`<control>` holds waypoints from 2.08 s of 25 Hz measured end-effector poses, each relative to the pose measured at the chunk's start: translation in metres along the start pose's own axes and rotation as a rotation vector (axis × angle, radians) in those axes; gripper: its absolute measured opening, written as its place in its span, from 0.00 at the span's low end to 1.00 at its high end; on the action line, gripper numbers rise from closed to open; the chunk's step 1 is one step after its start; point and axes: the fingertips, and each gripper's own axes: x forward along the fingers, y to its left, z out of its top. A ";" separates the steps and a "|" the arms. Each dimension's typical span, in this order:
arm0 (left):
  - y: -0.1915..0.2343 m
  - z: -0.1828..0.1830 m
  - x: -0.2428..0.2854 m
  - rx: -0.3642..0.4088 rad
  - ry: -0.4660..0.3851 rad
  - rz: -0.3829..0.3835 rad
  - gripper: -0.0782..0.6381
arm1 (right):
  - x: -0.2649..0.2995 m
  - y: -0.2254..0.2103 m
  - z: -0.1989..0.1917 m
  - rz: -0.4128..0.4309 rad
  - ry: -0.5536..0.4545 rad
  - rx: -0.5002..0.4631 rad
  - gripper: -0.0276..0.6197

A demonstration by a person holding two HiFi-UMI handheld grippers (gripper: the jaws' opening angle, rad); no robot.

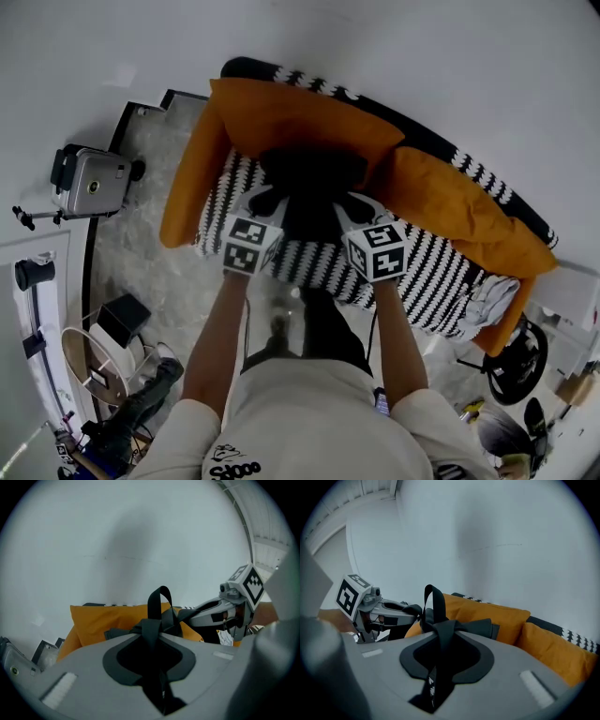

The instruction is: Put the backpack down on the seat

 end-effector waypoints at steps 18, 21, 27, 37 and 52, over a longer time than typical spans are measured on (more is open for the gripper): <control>0.044 -0.014 0.048 -0.081 0.015 0.050 0.21 | 0.062 -0.031 0.004 -0.012 -0.011 0.054 0.15; 0.048 -0.018 0.055 -0.095 0.021 0.052 0.22 | 0.069 -0.035 0.005 -0.019 -0.015 0.056 0.15; 0.058 -0.022 0.065 -0.153 0.003 0.073 0.22 | 0.085 -0.041 0.005 -0.024 -0.017 0.056 0.15; 0.075 -0.025 0.080 -0.210 -0.015 0.109 0.22 | 0.109 -0.048 0.006 -0.021 0.017 0.086 0.15; 0.087 -0.038 0.082 -0.212 0.040 0.100 0.24 | 0.120 -0.038 0.003 -0.008 0.116 0.089 0.19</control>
